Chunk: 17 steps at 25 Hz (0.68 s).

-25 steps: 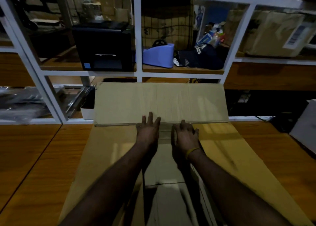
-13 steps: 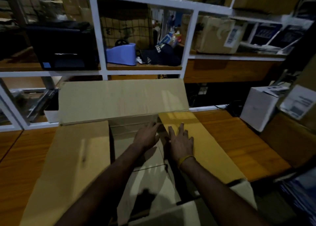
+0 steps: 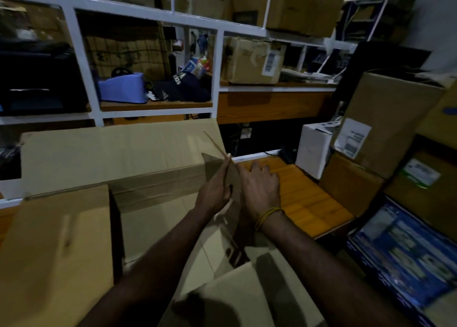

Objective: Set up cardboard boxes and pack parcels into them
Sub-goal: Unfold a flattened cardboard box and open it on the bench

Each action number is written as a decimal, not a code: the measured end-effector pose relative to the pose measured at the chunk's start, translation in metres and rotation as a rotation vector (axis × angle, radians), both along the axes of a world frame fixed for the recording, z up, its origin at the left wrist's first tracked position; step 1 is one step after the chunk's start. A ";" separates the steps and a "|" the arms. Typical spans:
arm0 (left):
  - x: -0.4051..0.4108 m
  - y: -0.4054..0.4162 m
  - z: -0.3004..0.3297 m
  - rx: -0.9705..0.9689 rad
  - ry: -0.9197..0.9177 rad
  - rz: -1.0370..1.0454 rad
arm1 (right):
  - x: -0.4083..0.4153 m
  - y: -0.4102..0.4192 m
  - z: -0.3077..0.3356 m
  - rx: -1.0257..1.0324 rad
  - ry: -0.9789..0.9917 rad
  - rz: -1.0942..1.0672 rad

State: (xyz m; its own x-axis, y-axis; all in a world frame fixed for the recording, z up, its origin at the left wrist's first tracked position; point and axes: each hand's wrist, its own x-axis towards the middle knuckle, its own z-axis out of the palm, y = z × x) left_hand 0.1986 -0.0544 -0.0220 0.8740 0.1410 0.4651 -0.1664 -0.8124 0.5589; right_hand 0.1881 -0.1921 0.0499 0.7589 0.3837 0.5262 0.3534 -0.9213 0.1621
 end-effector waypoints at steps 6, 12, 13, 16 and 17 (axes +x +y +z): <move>0.018 -0.056 0.004 0.028 0.002 -0.178 | 0.000 -0.066 -0.007 -0.010 -0.181 -0.081; 0.033 -0.095 -0.014 0.346 0.346 -0.300 | 0.011 -0.115 -0.062 -0.082 0.056 -0.200; 0.032 -0.101 -0.018 0.395 0.398 -0.307 | 0.012 -0.122 -0.070 -0.086 0.136 -0.218; 0.031 -0.112 -0.030 0.506 0.533 -0.306 | 0.015 -0.139 -0.089 -0.150 0.370 -0.288; 0.031 -0.114 -0.032 0.522 0.557 -0.301 | 0.015 -0.143 -0.094 -0.154 0.414 -0.299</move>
